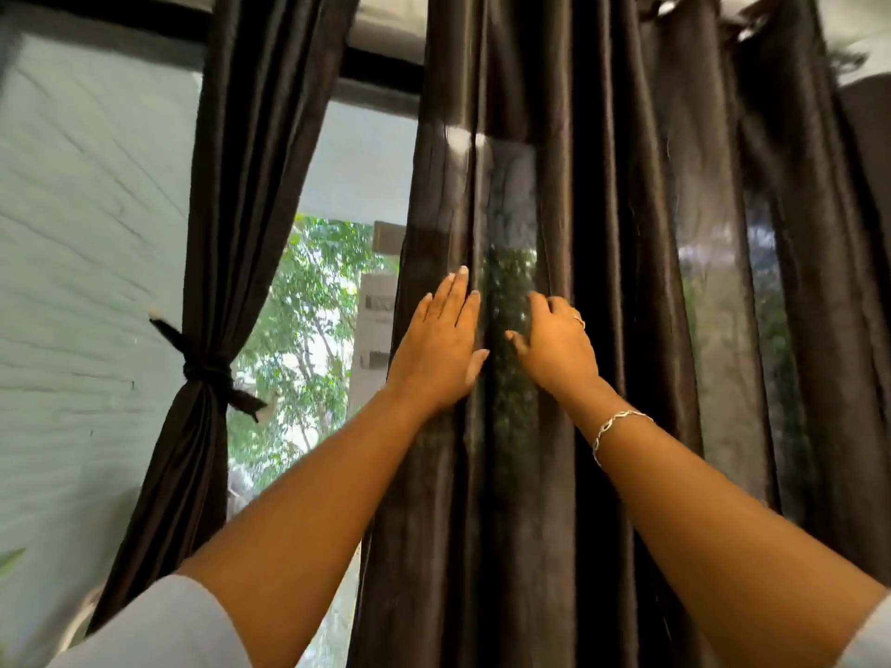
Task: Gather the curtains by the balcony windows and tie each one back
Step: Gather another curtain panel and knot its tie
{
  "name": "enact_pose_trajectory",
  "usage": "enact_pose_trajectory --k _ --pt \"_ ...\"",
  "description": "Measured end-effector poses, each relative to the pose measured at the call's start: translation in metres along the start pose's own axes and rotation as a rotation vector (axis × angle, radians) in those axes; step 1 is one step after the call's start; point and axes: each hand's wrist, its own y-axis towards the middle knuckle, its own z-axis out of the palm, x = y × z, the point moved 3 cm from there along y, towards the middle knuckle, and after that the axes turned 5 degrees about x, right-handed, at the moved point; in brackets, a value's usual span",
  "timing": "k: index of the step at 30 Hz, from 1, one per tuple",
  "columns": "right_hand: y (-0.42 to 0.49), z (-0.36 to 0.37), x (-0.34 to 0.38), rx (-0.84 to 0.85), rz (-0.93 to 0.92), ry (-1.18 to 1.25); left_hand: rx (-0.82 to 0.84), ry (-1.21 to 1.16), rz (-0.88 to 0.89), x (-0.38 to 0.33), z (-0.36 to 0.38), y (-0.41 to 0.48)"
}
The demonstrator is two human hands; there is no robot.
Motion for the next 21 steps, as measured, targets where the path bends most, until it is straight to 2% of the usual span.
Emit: enact_pose_trajectory --k 6,12,21 --pt "0.056 -0.011 0.009 -0.123 0.004 0.094 -0.192 -0.411 -0.282 0.023 -0.02 0.045" --pt "0.088 -0.008 0.001 -0.227 -0.003 0.207 -0.248 -0.43 -0.439 0.039 -0.019 0.078" --pt "0.121 -0.012 -0.022 -0.395 0.069 0.387 -0.335 -0.386 -0.549 0.071 -0.006 0.08"
